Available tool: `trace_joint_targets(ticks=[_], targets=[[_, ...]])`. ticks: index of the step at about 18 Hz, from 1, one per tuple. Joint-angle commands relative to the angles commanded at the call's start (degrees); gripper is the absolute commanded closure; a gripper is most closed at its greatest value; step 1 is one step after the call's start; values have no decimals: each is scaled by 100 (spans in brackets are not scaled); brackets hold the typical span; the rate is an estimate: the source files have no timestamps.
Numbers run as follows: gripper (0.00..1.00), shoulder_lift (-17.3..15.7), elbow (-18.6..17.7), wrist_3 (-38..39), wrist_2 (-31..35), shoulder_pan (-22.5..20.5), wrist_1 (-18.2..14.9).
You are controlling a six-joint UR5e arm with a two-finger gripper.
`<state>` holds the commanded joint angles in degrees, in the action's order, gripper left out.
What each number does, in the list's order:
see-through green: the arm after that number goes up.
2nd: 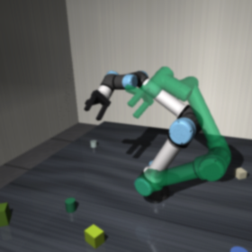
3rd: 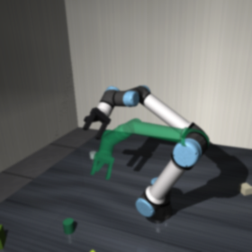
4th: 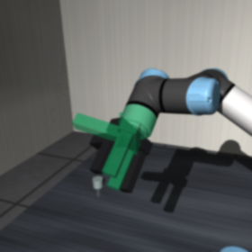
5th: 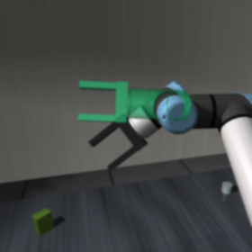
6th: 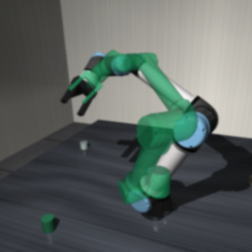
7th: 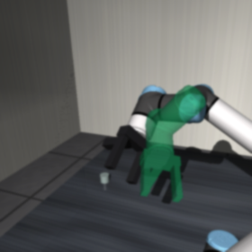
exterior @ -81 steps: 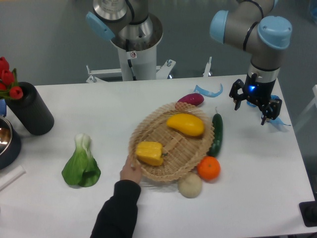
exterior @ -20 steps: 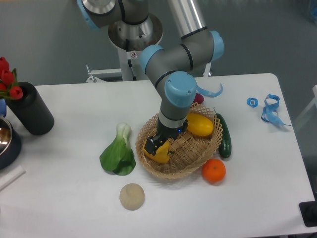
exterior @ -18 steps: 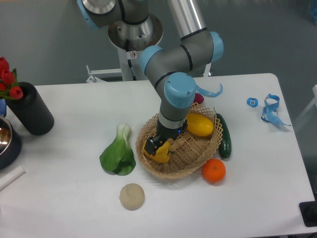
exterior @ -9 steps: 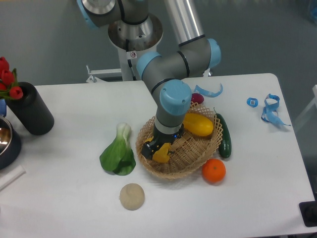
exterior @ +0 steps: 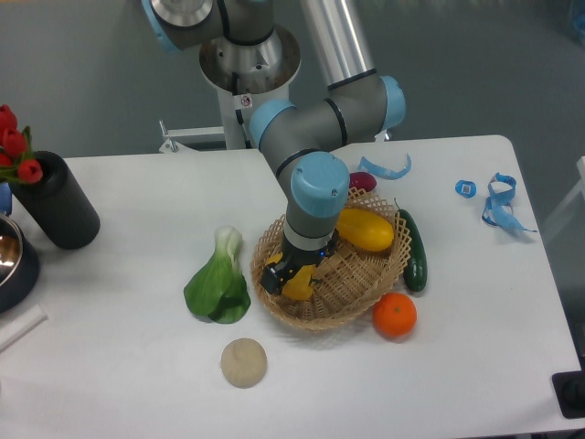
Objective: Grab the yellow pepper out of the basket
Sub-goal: 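Close the gripper around the yellow bell pepper, then lift the yellow bell pepper up out of the basket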
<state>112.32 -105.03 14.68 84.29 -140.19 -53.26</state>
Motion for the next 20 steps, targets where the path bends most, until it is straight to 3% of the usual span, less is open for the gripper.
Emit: trace_joint_targets(ticks=[2,3,4,6,14,20], targets=[[1,0,0,0,0,0,9],[7,26,9,-9,0,0,44],[37,35,0,-17,9,0,201],[39,53,9,-18,9,0,229],[77,-26,114,-35,96,0,202],[78,-228,553,-210,290,0,176]])
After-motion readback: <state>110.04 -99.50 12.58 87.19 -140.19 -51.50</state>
